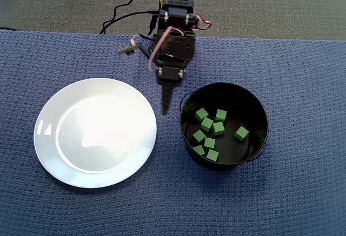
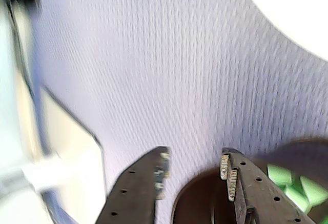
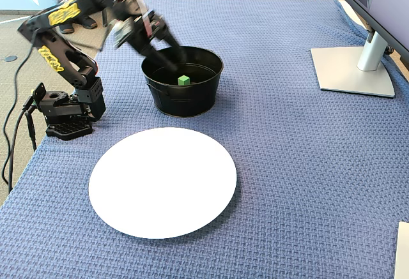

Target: Pick up the green cubes from the white plate and place them in the black recipient

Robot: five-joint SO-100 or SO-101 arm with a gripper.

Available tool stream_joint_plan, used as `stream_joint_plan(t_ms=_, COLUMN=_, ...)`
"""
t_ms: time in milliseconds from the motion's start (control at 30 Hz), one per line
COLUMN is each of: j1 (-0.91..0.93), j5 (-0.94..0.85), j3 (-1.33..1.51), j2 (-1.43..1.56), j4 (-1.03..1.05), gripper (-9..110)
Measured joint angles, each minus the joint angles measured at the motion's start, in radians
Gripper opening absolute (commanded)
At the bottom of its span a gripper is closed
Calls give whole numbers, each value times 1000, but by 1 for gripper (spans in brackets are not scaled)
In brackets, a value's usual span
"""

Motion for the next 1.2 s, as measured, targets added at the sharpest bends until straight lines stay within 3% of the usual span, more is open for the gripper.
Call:
stream_joint_plan(t_ms=267, j1=126, j5=48, j3=469, j2=413, j4=-37, gripper=0)
stream_joint_plan(t_ms=467, j1=144, j5=48, j3=632, j2=649, j4=43, gripper=0)
stream_joint_plan(t_ms=733, j1=74, j5=46, j3=749, j2=756, j4=114, gripper=0)
stream_joint_plan(t_ms=1200, j1=-49, j5=46, j3=904, j2=781, j4=58, gripper=0)
